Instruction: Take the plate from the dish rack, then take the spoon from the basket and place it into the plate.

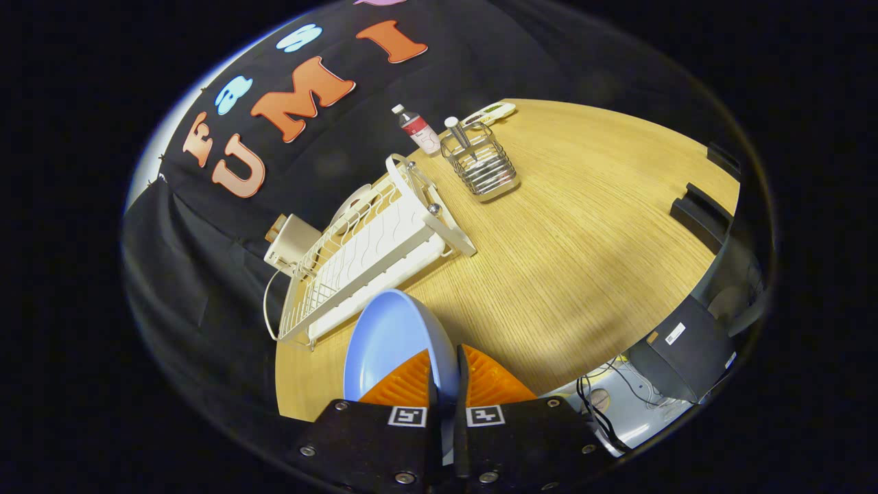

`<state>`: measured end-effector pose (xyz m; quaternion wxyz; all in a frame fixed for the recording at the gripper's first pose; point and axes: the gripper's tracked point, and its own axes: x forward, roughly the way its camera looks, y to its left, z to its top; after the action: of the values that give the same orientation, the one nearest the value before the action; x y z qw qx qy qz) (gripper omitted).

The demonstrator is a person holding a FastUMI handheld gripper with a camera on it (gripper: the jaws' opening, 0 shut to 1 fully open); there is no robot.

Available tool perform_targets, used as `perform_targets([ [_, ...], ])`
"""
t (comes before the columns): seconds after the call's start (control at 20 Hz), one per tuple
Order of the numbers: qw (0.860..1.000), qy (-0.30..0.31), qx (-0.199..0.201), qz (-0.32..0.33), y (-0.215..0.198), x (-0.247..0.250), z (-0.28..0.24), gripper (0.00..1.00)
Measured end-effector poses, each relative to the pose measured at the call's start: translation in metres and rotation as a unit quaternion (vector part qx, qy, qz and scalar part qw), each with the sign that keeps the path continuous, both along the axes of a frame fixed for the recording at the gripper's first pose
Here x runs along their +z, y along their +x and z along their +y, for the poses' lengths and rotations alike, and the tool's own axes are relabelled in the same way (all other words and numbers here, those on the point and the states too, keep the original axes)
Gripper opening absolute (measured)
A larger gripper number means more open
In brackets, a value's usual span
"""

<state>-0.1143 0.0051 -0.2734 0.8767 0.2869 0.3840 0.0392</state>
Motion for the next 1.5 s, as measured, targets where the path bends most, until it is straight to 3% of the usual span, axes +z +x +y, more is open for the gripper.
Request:
perform_targets([
  [0.35,1.0,0.007,-0.019,0.019,0.013,-0.018,0.0,0.07],
  [0.6,0.999,-0.03,-0.012,0.023,0.014,-0.016,-0.007,0.17],
  [0.65,0.999,-0.03,-0.013,0.021,0.014,-0.012,-0.009,0.22],
  [0.7,0.999,-0.031,-0.015,0.021,0.016,-0.01,-0.012,0.36],
  [1.1,0.992,-0.124,-0.028,-0.013,0.031,0.03,-0.057,0.89],
  [1.25,0.984,-0.169,-0.036,-0.033,0.043,0.048,-0.079,0.98],
  [1.5,0.966,-0.241,-0.034,-0.088,0.076,0.084,-0.103,0.99],
])
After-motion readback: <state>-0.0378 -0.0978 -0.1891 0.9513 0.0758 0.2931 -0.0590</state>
